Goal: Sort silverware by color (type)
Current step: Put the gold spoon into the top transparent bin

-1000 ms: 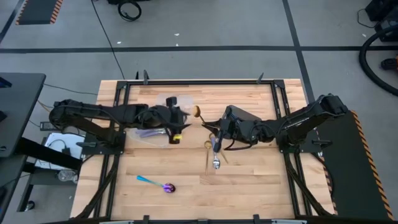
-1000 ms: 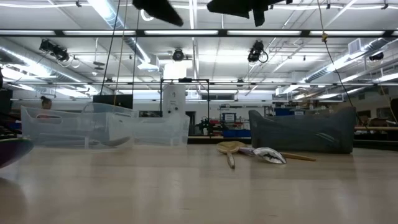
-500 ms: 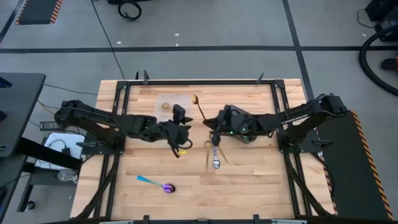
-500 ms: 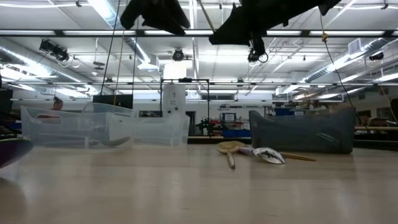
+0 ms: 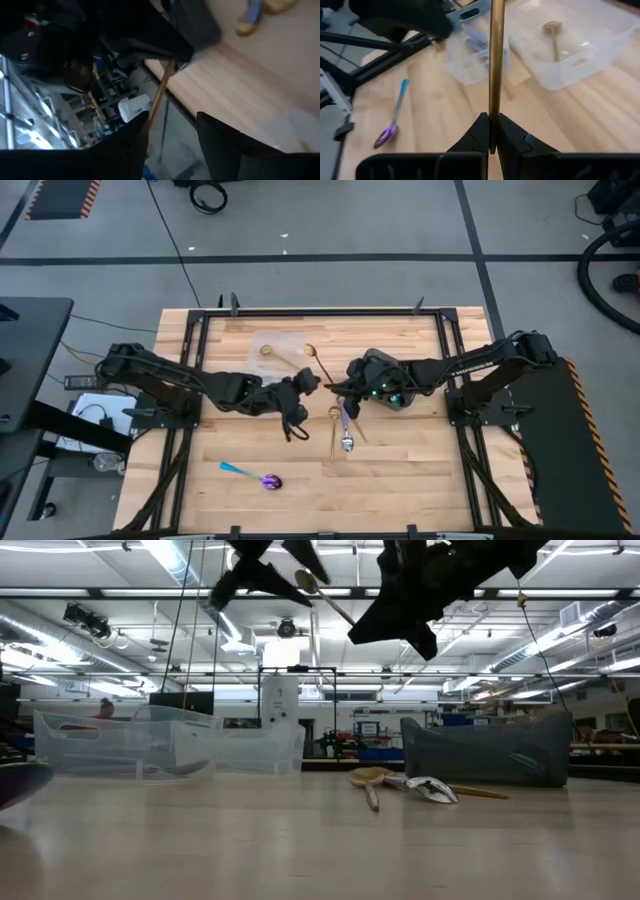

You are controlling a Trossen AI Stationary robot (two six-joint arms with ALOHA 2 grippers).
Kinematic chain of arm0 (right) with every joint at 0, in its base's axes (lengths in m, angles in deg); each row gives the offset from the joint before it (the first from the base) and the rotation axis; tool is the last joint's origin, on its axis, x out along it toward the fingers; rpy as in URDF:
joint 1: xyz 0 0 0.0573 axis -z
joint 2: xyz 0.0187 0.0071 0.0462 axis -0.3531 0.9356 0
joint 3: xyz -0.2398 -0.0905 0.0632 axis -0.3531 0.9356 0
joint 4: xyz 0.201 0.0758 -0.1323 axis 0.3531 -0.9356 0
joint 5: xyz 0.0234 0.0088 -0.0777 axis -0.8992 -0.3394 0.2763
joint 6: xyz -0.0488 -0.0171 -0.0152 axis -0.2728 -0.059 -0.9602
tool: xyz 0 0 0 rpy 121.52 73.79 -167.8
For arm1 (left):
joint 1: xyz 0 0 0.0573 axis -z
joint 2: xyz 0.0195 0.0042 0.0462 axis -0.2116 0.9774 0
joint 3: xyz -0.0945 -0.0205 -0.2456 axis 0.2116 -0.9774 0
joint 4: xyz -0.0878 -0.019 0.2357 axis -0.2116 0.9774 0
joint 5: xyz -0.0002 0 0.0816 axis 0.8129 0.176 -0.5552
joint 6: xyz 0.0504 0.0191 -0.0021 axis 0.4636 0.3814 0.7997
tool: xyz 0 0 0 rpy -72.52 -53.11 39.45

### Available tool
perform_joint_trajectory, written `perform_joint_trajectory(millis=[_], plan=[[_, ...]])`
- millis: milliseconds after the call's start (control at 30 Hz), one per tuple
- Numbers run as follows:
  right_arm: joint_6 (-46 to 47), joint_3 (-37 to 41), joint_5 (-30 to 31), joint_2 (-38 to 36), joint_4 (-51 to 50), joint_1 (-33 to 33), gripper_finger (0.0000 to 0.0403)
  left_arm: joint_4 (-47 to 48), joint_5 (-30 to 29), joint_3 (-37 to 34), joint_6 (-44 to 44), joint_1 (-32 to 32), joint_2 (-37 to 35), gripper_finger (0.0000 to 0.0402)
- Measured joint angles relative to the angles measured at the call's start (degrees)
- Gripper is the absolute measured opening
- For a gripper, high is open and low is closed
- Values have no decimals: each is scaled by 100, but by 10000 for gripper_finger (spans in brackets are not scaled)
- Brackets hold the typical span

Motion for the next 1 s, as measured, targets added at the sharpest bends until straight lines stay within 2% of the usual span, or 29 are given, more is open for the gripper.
perform_joint_trajectory(millis=[67, 333, 900, 1000], plan=[[67, -4, -92, 0, -26, 0, 24, -368, 4, 26, 348, -54, 128, 171], [274, -3, -385, 0, -190, -7, 24, -826, 4, 20, 1286, -238, 496, 171], [468, -2, -777, 2, -32, -22, 25, -892, -14, 9, 1286, -363, 586, 171], [516, -2, -808, 2, -38, -28, 25, -883, -20, 9, 1277, -363, 586, 160]])
